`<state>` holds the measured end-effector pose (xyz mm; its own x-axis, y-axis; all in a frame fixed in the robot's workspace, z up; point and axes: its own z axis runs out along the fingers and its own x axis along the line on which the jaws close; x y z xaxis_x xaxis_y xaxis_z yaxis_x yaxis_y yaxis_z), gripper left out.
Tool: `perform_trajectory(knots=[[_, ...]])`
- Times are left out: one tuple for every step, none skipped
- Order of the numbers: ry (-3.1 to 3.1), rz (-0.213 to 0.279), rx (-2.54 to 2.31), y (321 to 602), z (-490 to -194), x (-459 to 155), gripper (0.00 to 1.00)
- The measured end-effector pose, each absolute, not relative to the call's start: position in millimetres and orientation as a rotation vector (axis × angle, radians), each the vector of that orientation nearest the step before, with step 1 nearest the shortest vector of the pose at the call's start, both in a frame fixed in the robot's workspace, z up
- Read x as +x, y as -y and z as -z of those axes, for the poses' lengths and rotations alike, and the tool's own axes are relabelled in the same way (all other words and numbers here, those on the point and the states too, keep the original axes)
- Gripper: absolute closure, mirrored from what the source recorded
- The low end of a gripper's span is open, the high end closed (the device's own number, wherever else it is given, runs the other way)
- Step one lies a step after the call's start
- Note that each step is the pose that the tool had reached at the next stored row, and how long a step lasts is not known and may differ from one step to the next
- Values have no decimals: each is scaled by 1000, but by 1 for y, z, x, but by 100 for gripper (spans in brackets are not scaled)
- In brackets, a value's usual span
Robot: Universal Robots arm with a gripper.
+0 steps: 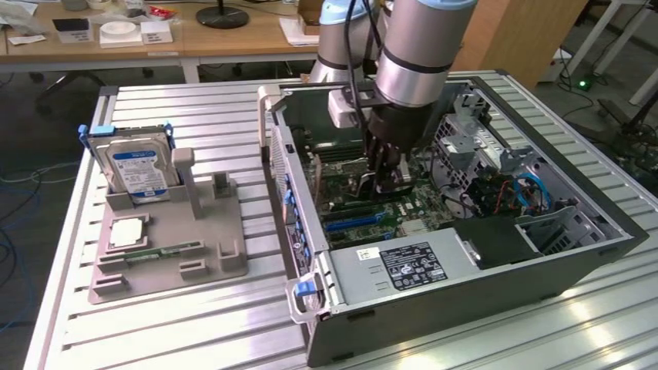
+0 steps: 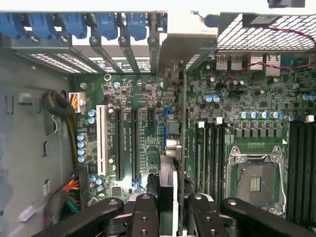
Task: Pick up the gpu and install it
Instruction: 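Insert the gpu into the slot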
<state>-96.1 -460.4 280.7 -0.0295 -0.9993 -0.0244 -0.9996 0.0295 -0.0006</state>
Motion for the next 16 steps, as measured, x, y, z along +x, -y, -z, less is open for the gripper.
perform_trajectory(knots=[[-2239, -30, -2174, 460, -280, -96, 72], [-2237, -35, -2172, 460, -278, -96, 72], [-2235, -39, -2170, 460, -277, -96, 72], [-2234, -41, -2168, 460, -276, -96, 72], [-2234, -42, -2168, 460, -275, -96, 72], [-2234, -42, -2169, 461, -274, -96, 72], [-2234, -42, -2169, 461, -273, -96, 72], [-2234, -42, -2169, 461, -271, -97, 72], [-2234, -42, -2169, 461, -270, -98, 72], [-2234, -42, -2169, 461, -269, -98, 72], [-2234, -42, -2169, 462, -268, -98, 72], [-2234, -42, -2169, 462, -267, -98, 72], [-2234, -42, -2169, 463, -266, -99, 72], [-2234, -42, -2168, 463, -265, -99, 72], [-2234, -42, -2169, 463, -264, -100, 72], [-2234, -42, -2169, 463, -262, -101, 72]])
